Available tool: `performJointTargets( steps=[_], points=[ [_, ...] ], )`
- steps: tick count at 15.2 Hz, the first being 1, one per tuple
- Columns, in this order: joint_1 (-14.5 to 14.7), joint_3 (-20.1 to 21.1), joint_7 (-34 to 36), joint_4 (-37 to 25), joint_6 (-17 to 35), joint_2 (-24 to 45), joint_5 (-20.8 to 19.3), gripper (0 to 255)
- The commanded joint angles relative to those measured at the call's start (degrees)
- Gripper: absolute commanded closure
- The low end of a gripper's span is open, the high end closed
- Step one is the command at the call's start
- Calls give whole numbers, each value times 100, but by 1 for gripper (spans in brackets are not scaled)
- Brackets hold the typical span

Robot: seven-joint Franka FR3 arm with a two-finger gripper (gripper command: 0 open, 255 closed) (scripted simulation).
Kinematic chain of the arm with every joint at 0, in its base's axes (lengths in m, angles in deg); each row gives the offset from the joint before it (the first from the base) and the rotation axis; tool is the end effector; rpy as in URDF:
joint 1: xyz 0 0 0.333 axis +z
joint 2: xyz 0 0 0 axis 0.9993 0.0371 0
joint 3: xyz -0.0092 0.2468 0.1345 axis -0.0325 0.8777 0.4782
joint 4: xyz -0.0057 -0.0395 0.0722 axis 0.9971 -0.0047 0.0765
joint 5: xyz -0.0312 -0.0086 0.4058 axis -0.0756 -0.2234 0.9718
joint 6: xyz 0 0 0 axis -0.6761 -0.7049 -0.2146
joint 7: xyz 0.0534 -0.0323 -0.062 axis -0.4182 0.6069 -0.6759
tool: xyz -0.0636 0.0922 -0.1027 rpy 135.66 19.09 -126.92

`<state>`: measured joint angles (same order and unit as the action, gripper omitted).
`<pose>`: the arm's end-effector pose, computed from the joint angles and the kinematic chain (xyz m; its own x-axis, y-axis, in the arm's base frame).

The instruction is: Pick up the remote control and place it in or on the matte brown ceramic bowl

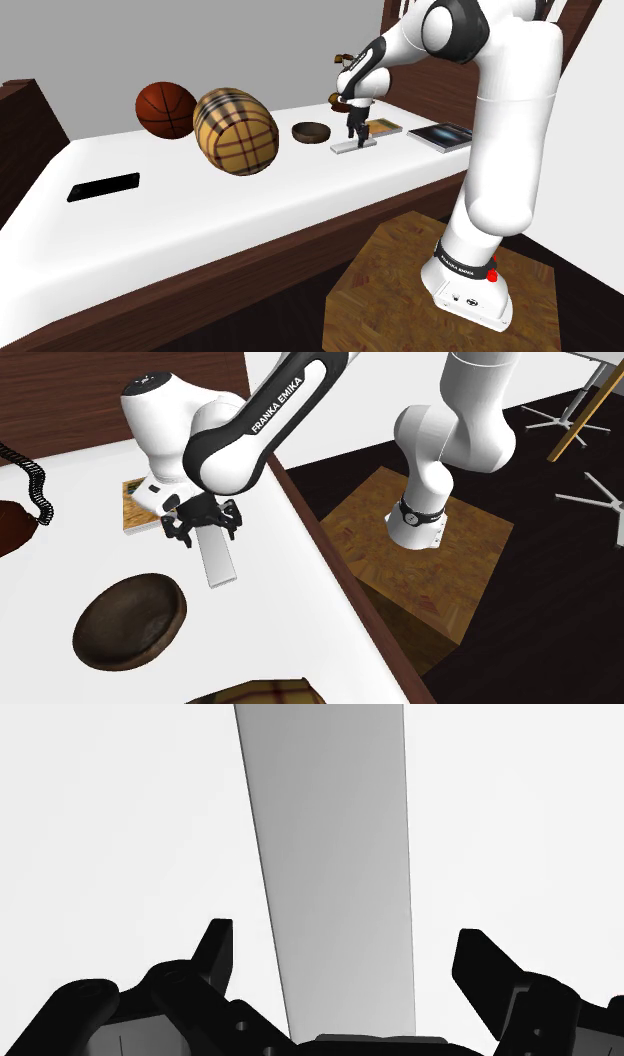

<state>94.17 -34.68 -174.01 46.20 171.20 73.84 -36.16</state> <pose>0.4850 -0.3123 0.2522 0.5875 0.8092 0.0013 0.8090 -0.5874 0.0195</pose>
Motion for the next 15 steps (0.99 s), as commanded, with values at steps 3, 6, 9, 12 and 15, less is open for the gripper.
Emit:
performJointTargets(
  steps=[3, 6, 9, 12, 15],
  points=[
    [-44, 56, -96, 59, 177, 154, 147, 0],
    [-45, 57, -96, 58, 177, 154, 147, 0],
    [-45, 57, -96, 58, 177, 154, 147, 0],
    [-44, 57, -96, 58, 176, 154, 147, 255],
    [-45, 57, -96, 55, 174, 156, 148, 255]
  ],
)
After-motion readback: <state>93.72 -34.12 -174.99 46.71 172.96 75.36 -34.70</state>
